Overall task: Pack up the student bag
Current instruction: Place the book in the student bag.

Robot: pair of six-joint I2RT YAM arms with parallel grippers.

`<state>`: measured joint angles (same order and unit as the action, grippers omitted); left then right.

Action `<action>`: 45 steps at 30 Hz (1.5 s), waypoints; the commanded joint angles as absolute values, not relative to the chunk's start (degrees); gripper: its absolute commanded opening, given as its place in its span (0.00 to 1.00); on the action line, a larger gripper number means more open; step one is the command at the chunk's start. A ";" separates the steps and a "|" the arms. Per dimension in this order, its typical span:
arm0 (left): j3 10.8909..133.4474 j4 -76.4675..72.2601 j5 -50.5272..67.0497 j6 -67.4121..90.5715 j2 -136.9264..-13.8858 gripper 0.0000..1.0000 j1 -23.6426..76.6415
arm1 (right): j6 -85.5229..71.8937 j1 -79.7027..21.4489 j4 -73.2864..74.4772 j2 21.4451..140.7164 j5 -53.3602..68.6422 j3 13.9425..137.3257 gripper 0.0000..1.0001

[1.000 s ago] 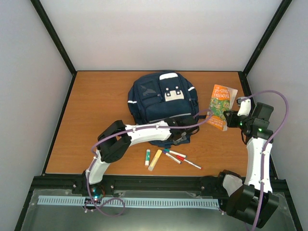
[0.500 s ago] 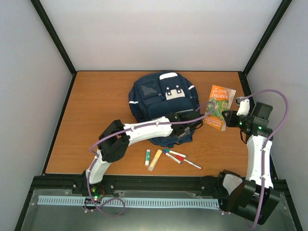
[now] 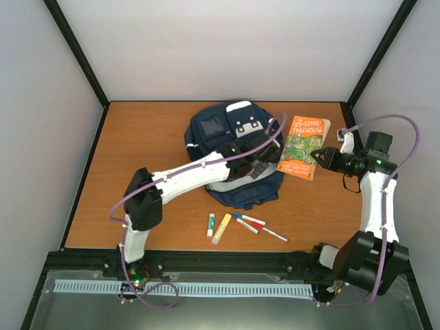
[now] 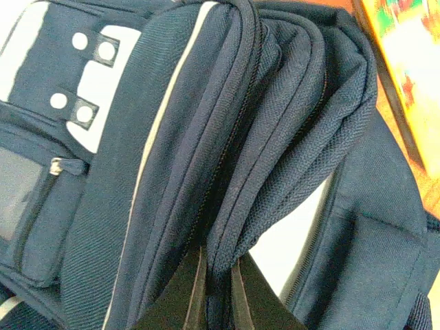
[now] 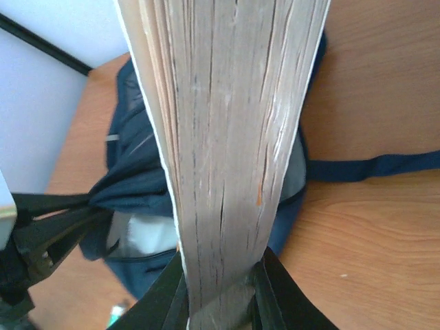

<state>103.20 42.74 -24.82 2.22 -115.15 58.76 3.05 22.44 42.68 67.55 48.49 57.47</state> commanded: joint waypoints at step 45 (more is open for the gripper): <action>98.80 34.03 -31.10 5.00 -96.93 0.01 54.40 | 3.68 -3.23 53.37 91.49 72.76 58.76 0.03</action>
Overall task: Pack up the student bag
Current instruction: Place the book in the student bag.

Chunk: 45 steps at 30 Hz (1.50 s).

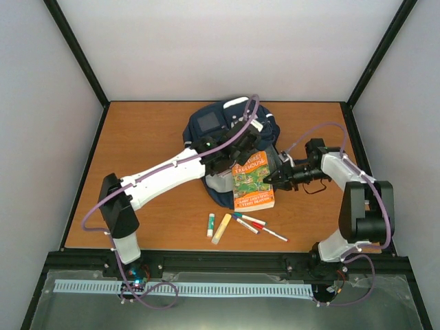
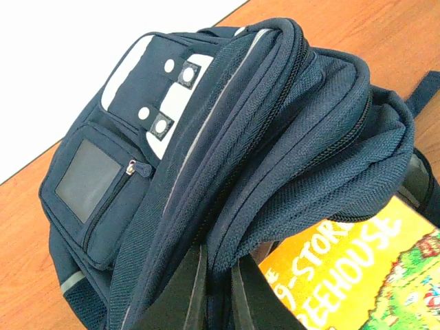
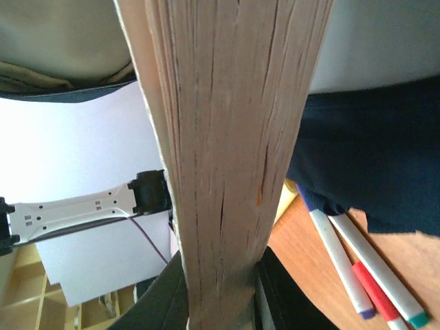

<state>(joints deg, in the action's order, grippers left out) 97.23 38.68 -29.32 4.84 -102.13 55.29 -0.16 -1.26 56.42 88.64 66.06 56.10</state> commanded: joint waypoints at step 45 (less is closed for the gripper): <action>98.75 36.47 -27.73 5.64 -96.24 0.01 54.25 | 5.40 -5.55 45.89 99.36 51.12 70.15 0.52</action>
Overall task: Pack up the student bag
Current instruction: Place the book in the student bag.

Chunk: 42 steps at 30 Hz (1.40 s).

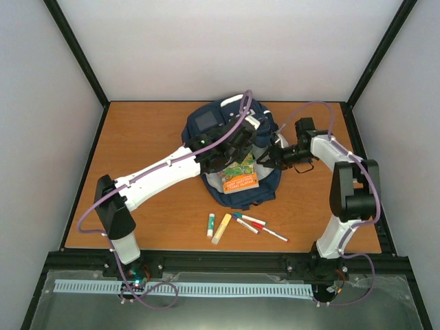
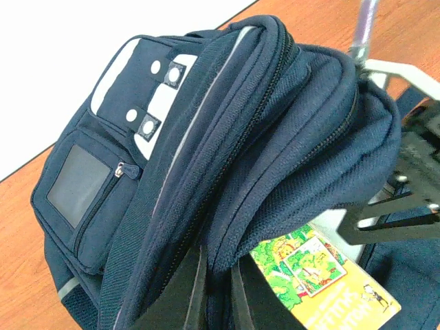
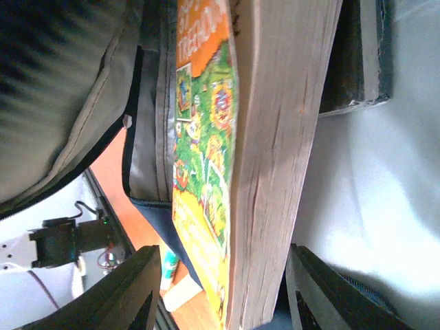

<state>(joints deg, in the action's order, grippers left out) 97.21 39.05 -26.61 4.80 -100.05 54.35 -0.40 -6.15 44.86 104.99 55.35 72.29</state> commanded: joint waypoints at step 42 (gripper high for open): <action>88.26 30.85 -11.79 17.21 -89.66 0.01 45.85 | 37.43 -38.31 21.86 79.58 9.36 47.94 0.04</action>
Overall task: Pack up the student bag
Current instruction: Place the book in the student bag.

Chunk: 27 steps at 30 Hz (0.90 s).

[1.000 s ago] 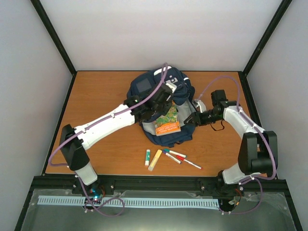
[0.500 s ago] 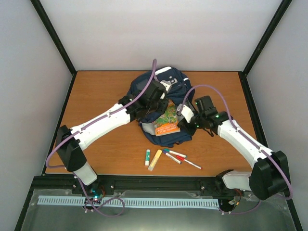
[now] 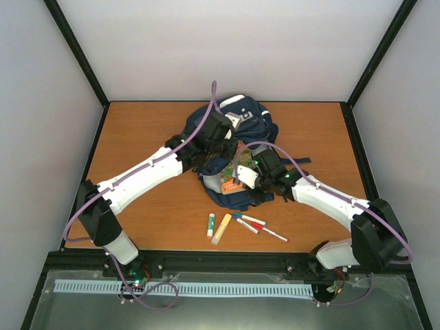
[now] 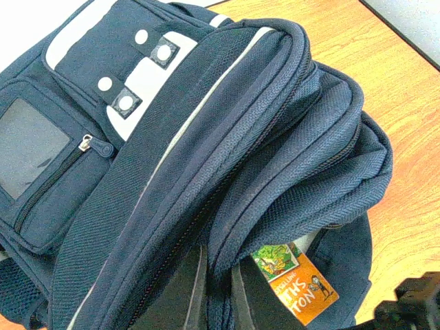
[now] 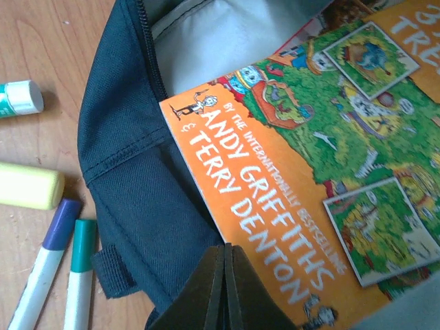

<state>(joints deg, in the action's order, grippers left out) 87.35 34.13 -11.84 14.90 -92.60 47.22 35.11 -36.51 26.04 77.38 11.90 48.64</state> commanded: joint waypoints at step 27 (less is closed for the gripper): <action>88.31 31.05 -10.43 17.14 -90.18 0.01 44.82 | 49.87 -42.24 25.74 84.40 9.29 48.12 0.03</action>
